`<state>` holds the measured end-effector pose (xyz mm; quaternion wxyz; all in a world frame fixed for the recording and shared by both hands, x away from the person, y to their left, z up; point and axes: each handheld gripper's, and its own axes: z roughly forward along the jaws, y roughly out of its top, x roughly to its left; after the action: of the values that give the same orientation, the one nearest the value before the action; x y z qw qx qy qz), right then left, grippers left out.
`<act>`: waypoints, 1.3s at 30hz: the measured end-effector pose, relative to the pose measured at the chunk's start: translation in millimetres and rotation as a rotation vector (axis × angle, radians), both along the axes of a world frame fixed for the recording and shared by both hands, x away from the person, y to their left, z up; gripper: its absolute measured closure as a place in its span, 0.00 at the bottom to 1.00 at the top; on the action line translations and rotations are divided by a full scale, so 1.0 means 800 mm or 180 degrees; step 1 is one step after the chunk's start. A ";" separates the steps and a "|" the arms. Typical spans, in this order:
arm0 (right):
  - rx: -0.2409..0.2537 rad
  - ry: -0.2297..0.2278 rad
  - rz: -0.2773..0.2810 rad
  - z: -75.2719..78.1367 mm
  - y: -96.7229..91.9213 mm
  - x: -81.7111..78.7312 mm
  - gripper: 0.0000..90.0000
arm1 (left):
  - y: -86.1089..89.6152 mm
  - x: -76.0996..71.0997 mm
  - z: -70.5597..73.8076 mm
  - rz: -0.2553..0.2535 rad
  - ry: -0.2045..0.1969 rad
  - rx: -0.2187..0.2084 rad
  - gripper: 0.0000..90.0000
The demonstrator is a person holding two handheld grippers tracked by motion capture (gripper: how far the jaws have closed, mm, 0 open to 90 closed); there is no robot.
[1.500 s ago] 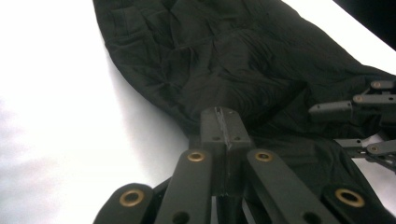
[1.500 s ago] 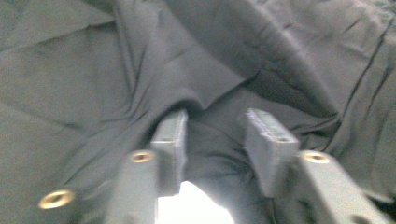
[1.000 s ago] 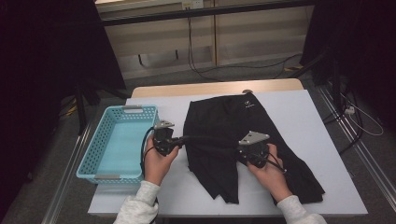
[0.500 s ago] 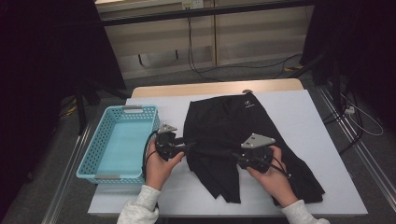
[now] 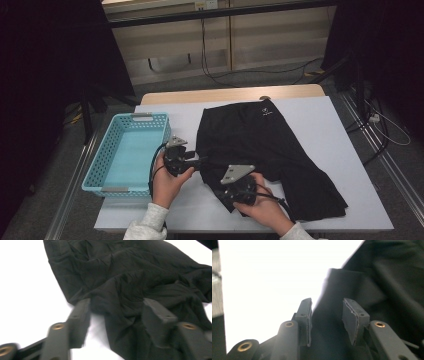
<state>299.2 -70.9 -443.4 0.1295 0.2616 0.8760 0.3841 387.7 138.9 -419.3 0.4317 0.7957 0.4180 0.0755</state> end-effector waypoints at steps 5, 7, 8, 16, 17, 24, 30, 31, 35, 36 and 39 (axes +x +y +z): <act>-0.0311 -0.0136 -0.0021 -0.015 0.015 0.001 0.90 | 0.000 -0.001 -0.002 -0.0003 -0.0029 0.0078 0.48; -0.0360 -0.0163 -0.0087 -0.012 0.007 0.006 0.99 | 0.001 -0.002 -0.003 0.0012 -0.0027 0.0073 0.48; -0.0323 -0.0093 -0.0073 -0.012 0.003 0.009 1.00 | 0.001 -0.002 -0.003 0.0018 -0.0026 0.0077 0.48; 0.0591 0.0138 -0.0483 0.021 -0.066 0.036 1.00 | 0.000 0.000 -0.007 0.0033 0.0009 0.0054 0.49; 0.0547 0.0114 -0.0597 0.019 -0.075 0.039 1.00 | 0.000 0.001 -0.007 0.0032 0.0021 0.0057 0.48; 0.0336 0.0211 -0.0730 -0.003 -0.087 0.045 1.00 | -0.006 0.002 -0.012 0.0022 0.0070 0.0058 0.48; 0.0252 0.0122 -0.0799 -0.004 -0.088 0.044 0.99 | -0.012 0.000 -0.010 -0.0057 0.0069 -0.0001 0.49; 0.0235 0.0095 -0.0816 -0.004 -0.089 0.044 0.99 | -0.013 0.000 -0.009 -0.0069 0.0072 -0.0015 0.49; 0.0307 0.0083 -0.0825 -0.002 -0.090 0.044 0.99 | -0.017 -0.002 -0.011 -0.0140 0.0098 0.0008 0.50; 0.0294 0.0094 -0.0820 -0.002 -0.089 0.044 0.96 | -0.018 -0.002 -0.013 -0.0129 0.0106 0.0010 0.50; 0.0219 0.0066 -0.0828 -0.003 -0.087 0.043 0.87 | -0.021 -0.001 -0.019 -0.0139 0.0152 0.0037 0.52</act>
<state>333.4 -140.3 -445.6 0.1601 0.3812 0.8222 0.3911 387.0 122.5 -434.7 0.4186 0.8087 0.4103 0.0494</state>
